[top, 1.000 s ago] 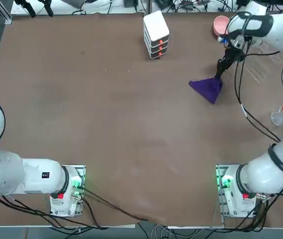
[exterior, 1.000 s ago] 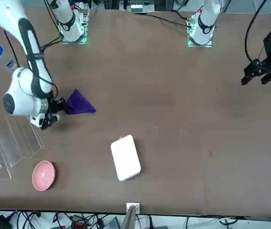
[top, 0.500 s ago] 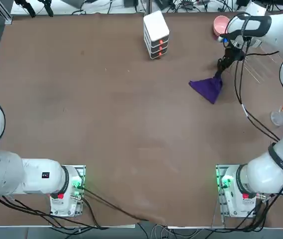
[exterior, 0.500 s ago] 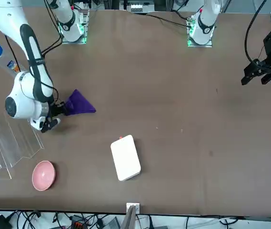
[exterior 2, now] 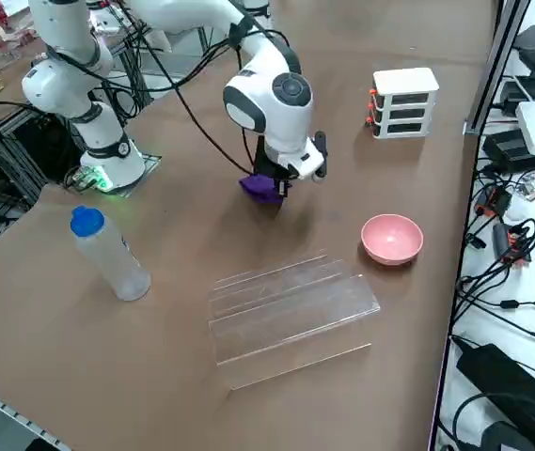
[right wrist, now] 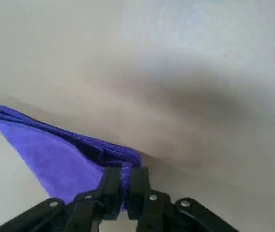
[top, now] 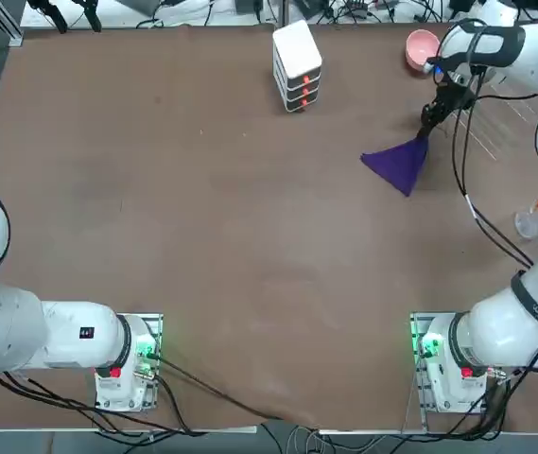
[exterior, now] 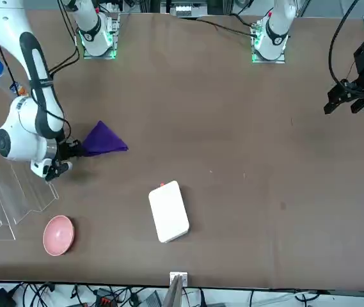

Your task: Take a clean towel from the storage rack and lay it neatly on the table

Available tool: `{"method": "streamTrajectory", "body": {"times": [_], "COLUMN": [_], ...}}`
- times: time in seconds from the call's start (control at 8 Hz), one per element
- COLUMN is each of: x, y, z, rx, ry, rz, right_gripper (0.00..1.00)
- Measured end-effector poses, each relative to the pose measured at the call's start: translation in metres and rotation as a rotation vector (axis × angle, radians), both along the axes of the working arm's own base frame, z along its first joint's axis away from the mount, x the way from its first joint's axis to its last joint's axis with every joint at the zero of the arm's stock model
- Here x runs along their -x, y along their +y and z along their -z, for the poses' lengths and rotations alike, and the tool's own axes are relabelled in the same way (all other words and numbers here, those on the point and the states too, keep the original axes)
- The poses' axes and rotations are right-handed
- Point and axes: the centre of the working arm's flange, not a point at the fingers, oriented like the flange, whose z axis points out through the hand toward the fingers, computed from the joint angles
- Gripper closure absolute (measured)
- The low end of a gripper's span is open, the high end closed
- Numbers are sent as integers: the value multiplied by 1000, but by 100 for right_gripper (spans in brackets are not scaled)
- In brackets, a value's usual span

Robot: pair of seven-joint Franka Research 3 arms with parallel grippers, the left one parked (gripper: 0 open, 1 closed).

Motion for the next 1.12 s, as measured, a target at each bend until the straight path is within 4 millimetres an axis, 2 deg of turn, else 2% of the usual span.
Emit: {"method": "streamTrajectory", "body": {"times": [0.38, 0.62, 0.88, 1.12], "x": [-2, -9, -21, -27], "y": [-10, -32, -58, -60], "z": [10, 0, -21, -47], "rx": [15, 62, 104, 128], "ry": [-14, -38, -82, -99], "rz": [15, 13, 29, 157], "right_gripper": [36, 1, 0, 0]}}
